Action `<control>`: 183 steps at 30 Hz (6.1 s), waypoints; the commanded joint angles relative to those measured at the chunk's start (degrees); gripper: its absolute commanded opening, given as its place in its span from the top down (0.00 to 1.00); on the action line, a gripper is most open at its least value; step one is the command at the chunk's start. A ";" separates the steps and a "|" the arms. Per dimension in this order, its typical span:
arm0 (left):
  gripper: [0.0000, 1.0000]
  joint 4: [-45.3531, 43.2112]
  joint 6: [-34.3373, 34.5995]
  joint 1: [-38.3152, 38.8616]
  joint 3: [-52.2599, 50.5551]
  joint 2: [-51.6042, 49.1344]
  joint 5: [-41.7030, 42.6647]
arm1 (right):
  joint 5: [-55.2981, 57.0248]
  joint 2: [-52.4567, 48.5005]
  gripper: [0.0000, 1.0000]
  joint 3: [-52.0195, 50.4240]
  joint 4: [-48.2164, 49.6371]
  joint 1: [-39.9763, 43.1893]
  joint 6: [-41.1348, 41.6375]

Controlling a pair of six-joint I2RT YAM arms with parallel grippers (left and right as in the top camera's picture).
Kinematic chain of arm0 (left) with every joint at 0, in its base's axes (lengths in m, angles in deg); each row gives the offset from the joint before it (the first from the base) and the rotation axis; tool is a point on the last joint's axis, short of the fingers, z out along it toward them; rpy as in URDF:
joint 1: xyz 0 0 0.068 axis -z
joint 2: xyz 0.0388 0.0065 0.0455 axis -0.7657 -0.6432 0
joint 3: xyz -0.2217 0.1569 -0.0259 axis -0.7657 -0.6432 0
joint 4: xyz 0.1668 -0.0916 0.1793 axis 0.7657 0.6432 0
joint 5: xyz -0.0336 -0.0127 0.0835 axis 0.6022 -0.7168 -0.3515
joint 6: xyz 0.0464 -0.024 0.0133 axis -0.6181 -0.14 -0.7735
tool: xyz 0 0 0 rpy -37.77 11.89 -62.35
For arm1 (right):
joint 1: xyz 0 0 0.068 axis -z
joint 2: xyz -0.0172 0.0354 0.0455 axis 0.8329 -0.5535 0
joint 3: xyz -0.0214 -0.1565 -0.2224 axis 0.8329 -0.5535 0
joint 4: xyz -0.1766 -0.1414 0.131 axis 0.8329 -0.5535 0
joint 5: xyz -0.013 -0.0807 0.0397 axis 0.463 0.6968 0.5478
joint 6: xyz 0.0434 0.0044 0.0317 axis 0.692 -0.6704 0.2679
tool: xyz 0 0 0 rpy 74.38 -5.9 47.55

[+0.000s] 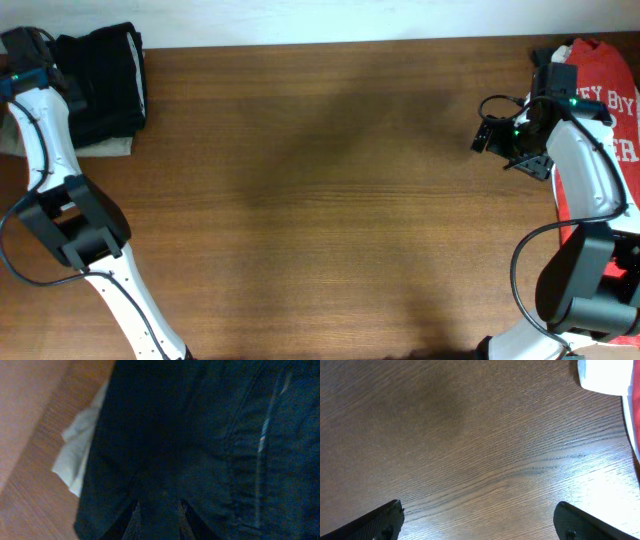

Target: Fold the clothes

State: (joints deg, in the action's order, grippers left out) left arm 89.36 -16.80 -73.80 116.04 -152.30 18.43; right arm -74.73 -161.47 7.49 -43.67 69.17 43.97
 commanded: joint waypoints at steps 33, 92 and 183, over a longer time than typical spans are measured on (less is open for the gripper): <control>0.01 14.19 8.92 1.22 6.93 8.79 45.42 | -4.94 39.78 0.01 3.48 -22.03 -6.10 -5.55; 0.01 14.19 8.92 1.18 6.93 8.81 45.42 | 4.02 103.89 0.01 -84.72 50.82 -15.02 -4.50; 0.01 -47.10 6.34 16.15 -141.46 146.38 18.84 | 4.02 103.89 0.01 -84.72 50.82 -15.02 -4.50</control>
State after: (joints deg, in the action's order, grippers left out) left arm 42.09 -9.57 -57.28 -25.05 -6.25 38.28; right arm -70.62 -57.98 -76.85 7.45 54.48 40.05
